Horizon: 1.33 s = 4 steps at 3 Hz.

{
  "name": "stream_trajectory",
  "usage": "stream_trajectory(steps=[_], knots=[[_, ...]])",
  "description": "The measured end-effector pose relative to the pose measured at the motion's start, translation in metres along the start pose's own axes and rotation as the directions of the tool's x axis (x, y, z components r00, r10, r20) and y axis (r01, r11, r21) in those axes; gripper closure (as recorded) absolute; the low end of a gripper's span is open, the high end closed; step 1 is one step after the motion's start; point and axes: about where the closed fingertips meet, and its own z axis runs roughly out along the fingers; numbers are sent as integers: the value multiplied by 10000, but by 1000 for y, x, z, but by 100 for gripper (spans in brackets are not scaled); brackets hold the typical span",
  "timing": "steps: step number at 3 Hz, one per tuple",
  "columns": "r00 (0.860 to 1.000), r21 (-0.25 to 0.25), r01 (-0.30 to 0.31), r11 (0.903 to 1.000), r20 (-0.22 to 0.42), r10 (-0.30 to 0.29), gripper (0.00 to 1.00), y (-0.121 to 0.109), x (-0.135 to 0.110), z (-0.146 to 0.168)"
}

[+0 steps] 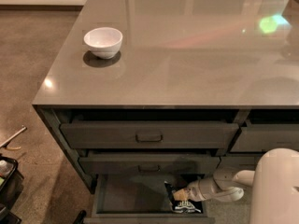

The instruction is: Place blue chip bag into bottom drawer

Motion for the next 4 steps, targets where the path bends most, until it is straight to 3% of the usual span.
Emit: stream_trajectory(steps=[3,4], knots=[[10000,-2,0,10000,-1,0,12,0,0,0],[10000,-2,0,10000,-2,0,0,0,0,0]])
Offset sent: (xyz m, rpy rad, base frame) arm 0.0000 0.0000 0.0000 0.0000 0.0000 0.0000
